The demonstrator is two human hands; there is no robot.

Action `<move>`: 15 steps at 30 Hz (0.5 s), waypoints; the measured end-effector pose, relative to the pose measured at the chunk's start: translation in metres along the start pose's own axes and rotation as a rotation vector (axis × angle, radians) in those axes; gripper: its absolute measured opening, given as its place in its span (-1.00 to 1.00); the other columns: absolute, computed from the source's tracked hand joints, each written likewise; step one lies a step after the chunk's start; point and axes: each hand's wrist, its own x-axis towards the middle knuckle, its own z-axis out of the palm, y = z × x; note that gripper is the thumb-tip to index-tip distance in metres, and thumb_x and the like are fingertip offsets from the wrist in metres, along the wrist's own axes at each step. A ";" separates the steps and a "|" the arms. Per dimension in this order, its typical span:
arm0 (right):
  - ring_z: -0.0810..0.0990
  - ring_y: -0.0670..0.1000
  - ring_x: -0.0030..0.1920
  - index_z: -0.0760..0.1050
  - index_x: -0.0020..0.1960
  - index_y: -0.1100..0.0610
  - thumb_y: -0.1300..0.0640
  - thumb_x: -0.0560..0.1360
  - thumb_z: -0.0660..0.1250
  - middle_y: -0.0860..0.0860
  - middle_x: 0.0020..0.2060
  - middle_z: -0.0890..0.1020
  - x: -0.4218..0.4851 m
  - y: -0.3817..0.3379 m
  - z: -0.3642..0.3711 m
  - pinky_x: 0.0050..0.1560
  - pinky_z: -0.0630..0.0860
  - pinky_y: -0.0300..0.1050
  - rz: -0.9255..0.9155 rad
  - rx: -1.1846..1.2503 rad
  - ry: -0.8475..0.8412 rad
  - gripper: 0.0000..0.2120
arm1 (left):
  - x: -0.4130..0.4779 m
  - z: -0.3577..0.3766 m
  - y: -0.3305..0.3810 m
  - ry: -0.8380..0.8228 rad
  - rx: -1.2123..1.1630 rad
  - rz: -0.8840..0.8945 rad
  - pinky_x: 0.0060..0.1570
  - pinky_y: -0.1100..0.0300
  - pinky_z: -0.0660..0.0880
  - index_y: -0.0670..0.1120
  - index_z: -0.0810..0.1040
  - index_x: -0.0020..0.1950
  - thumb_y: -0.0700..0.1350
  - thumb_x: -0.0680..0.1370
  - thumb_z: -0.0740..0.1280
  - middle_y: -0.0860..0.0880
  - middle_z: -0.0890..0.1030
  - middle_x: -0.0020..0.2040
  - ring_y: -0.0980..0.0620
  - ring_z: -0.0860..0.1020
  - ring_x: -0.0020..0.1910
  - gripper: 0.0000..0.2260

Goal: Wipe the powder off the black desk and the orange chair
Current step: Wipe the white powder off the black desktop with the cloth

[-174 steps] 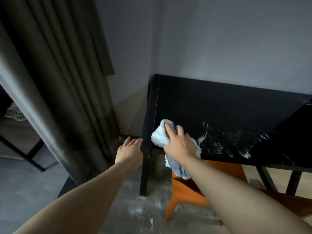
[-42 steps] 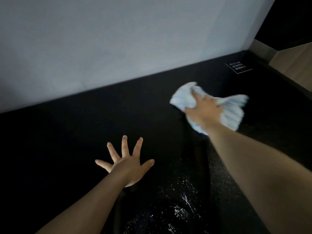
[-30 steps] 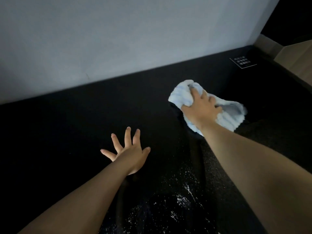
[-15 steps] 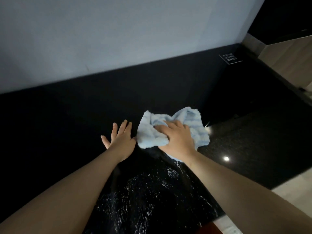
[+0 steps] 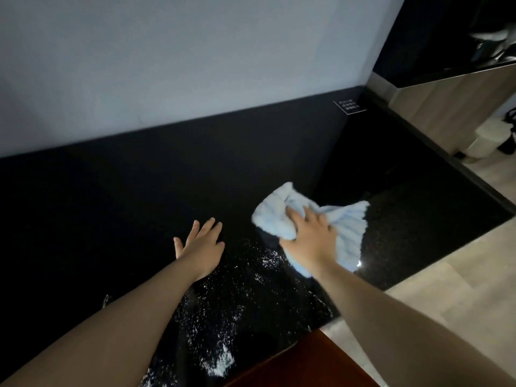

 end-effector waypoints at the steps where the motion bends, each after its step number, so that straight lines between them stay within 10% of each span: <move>1: 0.09 0.09 0.49 0.15 0.48 -0.15 -0.14 0.49 0.25 -0.02 0.50 0.17 -0.013 -0.008 0.003 0.37 0.16 0.09 -0.052 -0.001 0.012 -0.40 | -0.002 0.000 0.000 -0.006 0.002 0.015 0.42 -0.21 -0.26 0.03 -0.04 0.56 -0.07 0.66 0.01 0.09 -0.15 0.57 -0.01 -0.26 0.53 -0.52; 7: 0.41 0.11 0.25 0.37 0.40 -0.05 0.03 0.42 0.39 0.02 0.23 0.51 -0.051 -0.020 0.005 0.19 0.34 -0.04 -0.214 0.290 0.028 -0.44 | -0.027 0.011 -0.006 -0.067 0.065 0.067 0.44 -0.19 -0.24 0.05 -0.03 0.57 -0.06 0.65 0.02 0.08 -0.14 0.57 -0.03 -0.25 0.53 -0.51; 10: 0.41 0.19 0.25 0.33 0.42 -0.02 0.03 0.42 0.37 0.10 0.27 0.48 -0.047 0.017 -0.010 0.19 0.33 0.05 0.057 0.217 0.219 -0.42 | -0.039 0.011 -0.009 -0.143 0.157 0.115 0.44 -0.20 -0.21 -0.04 0.01 0.56 -0.11 0.66 0.01 0.02 -0.18 0.57 -0.08 -0.26 0.53 -0.54; 15: 0.23 0.24 0.37 0.10 0.48 -0.10 -0.11 0.50 0.23 0.06 0.46 0.21 -0.078 0.054 -0.005 0.28 0.24 0.17 0.398 -0.019 0.086 -0.40 | -0.072 0.015 -0.018 -0.083 0.036 0.126 0.51 -0.02 -0.15 -0.01 -0.12 0.57 -0.04 0.67 0.04 0.04 -0.26 0.55 0.03 -0.24 0.53 -0.48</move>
